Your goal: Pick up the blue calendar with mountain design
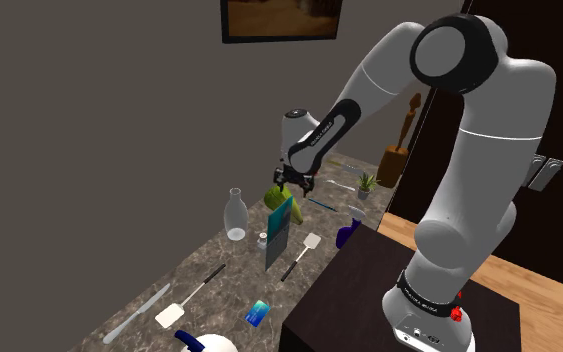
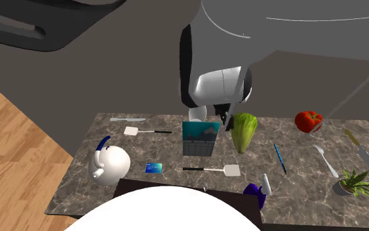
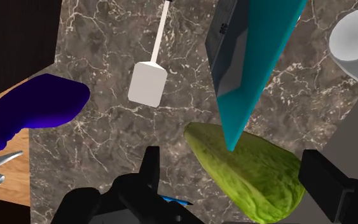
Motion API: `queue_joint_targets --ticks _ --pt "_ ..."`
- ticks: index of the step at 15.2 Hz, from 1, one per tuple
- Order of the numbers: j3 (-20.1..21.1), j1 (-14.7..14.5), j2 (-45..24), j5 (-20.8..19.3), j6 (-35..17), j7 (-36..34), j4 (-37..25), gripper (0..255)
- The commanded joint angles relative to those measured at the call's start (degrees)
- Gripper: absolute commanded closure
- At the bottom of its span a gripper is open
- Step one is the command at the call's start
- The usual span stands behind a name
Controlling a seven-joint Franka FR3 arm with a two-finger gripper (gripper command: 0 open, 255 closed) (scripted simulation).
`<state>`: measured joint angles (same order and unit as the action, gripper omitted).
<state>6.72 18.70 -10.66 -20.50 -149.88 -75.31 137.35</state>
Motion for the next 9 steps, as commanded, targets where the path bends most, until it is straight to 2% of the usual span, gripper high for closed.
queue_joint_targets --ticks 1,3,4,9 --pt "-0.6 -0.2 -2.0 -1.5 -1.9 -1.3 0.0 0" --pt "-0.6 -0.2 -2.0 -1.5 -1.9 -1.3 0.0 0" --pt "-0.6 -0.2 -2.1 -1.5 -2.0 -1.3 0.0 255" --pt "-0.6 -0.3 -2.1 -1.5 -2.0 -1.4 0.0 255"
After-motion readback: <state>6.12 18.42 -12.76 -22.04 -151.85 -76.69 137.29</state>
